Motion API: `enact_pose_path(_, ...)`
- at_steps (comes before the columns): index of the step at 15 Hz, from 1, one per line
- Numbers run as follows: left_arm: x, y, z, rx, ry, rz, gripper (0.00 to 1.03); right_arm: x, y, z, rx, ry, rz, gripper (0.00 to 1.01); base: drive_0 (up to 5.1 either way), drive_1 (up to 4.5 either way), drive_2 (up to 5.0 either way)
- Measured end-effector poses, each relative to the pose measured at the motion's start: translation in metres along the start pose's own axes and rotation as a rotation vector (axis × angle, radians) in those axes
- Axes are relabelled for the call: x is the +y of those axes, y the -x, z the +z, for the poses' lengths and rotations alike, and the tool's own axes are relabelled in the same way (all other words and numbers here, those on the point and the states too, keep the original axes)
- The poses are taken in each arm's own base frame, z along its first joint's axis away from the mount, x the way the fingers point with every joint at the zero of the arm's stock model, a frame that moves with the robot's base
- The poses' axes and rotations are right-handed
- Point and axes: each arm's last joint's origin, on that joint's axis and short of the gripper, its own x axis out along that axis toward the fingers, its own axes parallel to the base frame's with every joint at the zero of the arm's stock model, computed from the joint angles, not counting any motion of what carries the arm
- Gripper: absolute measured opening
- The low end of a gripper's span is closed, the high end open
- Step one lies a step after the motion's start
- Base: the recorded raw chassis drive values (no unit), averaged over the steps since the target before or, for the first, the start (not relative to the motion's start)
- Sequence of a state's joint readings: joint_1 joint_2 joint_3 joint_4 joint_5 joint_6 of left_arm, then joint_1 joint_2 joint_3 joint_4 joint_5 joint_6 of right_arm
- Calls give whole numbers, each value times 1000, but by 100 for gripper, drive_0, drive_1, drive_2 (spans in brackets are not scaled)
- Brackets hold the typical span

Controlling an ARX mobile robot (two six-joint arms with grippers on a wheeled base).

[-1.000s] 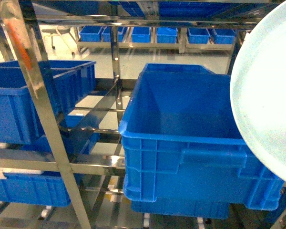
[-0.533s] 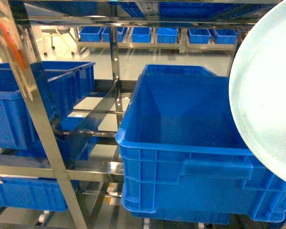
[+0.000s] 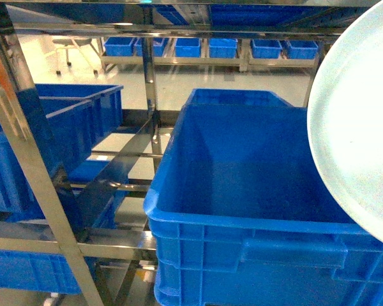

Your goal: Place blue tray on left shelf second layer neatly

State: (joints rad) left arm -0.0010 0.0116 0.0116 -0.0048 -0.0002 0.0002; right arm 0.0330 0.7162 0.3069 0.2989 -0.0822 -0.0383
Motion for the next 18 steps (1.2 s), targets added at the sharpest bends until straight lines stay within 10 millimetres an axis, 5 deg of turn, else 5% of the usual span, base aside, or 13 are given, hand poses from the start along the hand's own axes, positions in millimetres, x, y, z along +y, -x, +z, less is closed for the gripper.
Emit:
enact_pose_path(8,0,0,0,0,0,0,98,0,0,-1,17,-7,5,2,0,0,0)
enact_pose_path(12,0,0,0,0,0,0,98,-1,-5,-8,244,-180,105,2,0,0,0)
enact_pose_path(15,0,0,0,0,0,0,98,-8,-35,-37,601,-467,110,2,0,0,0)
enact_pose_path(18,0,0,0,0,0,0,98,-14,-71,-32,615,-569,76,2,0,0,0)
